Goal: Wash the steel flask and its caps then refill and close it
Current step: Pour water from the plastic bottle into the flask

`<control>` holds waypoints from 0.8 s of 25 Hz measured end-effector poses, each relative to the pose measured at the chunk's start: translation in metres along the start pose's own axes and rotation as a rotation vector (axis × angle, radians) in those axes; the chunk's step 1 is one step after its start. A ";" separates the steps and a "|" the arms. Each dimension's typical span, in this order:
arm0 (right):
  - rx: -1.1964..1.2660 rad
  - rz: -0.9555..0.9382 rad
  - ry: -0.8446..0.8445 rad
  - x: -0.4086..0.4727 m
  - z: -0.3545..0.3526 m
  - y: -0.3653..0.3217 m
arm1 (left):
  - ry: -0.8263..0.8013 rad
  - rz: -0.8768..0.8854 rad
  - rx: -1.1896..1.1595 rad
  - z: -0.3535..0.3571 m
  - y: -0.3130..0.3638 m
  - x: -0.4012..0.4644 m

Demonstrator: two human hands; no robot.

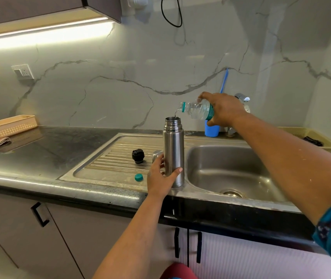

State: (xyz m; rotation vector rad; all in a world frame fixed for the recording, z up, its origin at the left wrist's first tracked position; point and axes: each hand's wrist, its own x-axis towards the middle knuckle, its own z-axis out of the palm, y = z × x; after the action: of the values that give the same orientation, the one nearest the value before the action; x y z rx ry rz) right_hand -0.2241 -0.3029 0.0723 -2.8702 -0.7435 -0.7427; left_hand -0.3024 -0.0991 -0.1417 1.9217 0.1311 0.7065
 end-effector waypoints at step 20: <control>-0.066 0.005 -0.006 -0.001 -0.003 -0.002 | 0.011 0.008 -0.088 -0.002 0.004 -0.002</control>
State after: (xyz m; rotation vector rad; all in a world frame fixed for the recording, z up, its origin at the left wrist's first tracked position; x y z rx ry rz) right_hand -0.2277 -0.3020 0.0746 -2.9328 -0.7265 -0.7724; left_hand -0.3059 -0.1001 -0.1384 1.8357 0.0978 0.7162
